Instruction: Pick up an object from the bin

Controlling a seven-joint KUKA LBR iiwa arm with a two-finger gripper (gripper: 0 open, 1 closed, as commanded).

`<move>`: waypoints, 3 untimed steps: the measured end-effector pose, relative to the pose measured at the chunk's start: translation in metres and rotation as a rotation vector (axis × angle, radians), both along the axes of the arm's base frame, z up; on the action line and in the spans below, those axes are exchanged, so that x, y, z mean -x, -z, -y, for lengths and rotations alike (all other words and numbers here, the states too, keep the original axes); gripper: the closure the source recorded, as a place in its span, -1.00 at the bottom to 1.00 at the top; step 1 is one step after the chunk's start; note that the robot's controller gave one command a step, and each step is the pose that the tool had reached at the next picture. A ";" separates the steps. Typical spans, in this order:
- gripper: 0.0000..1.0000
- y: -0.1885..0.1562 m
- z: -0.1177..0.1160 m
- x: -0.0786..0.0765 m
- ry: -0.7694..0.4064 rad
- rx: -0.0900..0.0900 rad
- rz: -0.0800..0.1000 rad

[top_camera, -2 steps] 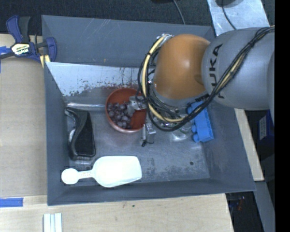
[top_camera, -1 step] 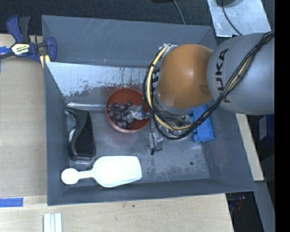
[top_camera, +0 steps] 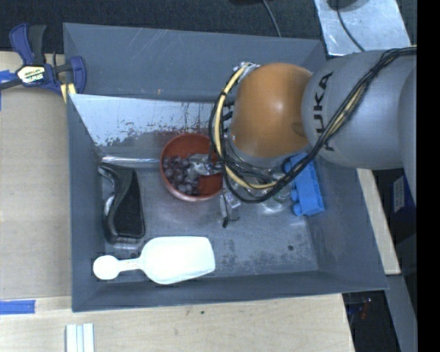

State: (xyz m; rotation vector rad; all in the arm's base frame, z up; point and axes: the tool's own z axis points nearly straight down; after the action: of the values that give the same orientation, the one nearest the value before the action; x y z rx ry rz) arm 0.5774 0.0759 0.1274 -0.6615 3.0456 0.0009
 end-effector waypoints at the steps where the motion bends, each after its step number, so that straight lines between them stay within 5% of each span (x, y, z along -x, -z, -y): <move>1: -1.00 -0.016 -0.009 0.003 0.026 -0.002 0.010; 2: -1.00 0.012 -0.002 -0.007 0.022 -0.001 0.005; 3: 1.00 0.019 -0.007 -0.007 0.063 -0.002 0.004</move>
Offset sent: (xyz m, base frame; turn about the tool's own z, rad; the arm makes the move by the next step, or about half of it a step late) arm 0.0059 0.0022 -0.0124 0.0195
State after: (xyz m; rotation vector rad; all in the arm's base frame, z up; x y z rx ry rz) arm 0.5840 0.0826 0.1079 -0.5649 3.0605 0.0017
